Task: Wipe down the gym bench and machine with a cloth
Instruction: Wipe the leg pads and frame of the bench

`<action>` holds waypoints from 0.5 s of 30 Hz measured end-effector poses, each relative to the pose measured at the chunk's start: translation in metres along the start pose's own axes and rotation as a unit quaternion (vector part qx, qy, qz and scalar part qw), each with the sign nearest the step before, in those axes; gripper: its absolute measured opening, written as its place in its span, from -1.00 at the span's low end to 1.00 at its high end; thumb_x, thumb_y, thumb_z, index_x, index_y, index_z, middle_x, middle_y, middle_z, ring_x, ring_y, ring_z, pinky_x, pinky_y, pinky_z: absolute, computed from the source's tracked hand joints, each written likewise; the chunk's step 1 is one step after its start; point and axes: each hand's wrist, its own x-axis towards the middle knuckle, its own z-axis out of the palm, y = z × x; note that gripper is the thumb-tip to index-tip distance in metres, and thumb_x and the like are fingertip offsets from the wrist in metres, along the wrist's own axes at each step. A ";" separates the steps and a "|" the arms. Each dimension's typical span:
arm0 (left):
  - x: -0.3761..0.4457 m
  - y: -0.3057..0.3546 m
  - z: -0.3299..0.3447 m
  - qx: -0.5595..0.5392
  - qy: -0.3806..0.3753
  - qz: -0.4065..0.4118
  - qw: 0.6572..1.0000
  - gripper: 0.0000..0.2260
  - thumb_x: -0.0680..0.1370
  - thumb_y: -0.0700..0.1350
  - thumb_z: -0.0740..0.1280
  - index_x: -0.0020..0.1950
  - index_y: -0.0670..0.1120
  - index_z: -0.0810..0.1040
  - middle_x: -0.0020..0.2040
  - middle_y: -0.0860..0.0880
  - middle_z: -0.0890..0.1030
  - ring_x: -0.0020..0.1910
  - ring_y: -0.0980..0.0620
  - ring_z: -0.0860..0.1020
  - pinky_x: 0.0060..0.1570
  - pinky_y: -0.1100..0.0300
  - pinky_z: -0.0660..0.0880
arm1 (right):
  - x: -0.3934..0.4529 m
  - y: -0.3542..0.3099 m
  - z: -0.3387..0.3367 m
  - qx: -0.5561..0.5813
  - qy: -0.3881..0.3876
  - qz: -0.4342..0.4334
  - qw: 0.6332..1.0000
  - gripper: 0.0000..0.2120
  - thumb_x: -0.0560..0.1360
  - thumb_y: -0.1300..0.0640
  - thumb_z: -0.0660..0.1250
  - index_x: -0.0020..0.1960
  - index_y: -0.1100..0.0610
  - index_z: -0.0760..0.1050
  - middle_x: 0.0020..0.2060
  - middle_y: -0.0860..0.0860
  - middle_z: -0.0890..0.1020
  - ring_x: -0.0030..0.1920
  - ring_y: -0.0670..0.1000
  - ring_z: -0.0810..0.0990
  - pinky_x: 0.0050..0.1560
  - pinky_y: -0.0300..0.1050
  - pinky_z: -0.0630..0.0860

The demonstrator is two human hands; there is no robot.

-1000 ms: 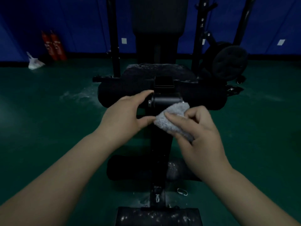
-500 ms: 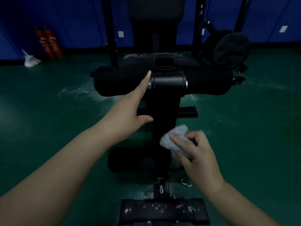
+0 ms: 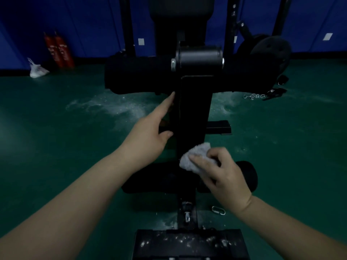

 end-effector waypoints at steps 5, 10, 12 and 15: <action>-0.012 -0.007 0.024 0.046 -0.018 -0.028 0.998 -0.40 0.48 -0.02 0.42 0.48 0.05 0.28 0.25 0.10 0.51 0.21 0.23 0.43 -0.04 0.66 0.28 | 0.007 0.006 0.003 -0.021 -0.023 -0.015 0.999 -0.63 0.50 0.12 0.27 0.29 -0.05 0.42 -0.08 0.09 0.41 -0.18 0.08 0.46 -0.36 -0.15 0.43; -0.014 0.004 0.031 0.052 0.031 -0.041 0.997 -0.50 0.50 0.08 0.36 0.40 -0.01 0.39 0.02 0.19 0.47 0.01 0.25 0.44 -0.22 0.67 0.29 | -0.034 0.010 -0.001 0.044 -0.060 0.111 0.991 -0.45 0.38 0.30 0.48 0.29 -0.04 0.47 -0.05 -0.04 0.35 -0.11 -0.10 0.44 -0.18 -0.37 0.45; -0.014 0.007 0.032 0.050 0.043 -0.048 0.997 -0.57 0.52 0.06 0.35 0.35 -0.03 0.44 -0.06 0.26 0.47 -0.03 0.24 0.47 -0.22 0.67 0.29 | -0.013 -0.004 -0.018 0.140 0.041 0.211 0.967 -0.54 0.43 0.30 0.43 0.28 -0.01 0.50 -0.06 -0.08 0.37 -0.05 -0.24 0.42 -0.05 -0.52 0.37; -0.015 0.013 0.034 0.055 0.056 -0.055 0.995 -0.62 0.53 0.06 0.32 0.31 -0.05 0.48 -0.07 0.23 0.52 -0.14 0.31 0.43 -0.23 0.65 0.31 | 0.043 -0.026 -0.043 0.284 0.163 0.298 0.897 -0.63 0.51 0.22 0.35 0.23 -0.12 0.44 -0.05 -0.07 0.41 -0.07 -0.36 0.45 -0.06 -0.58 0.35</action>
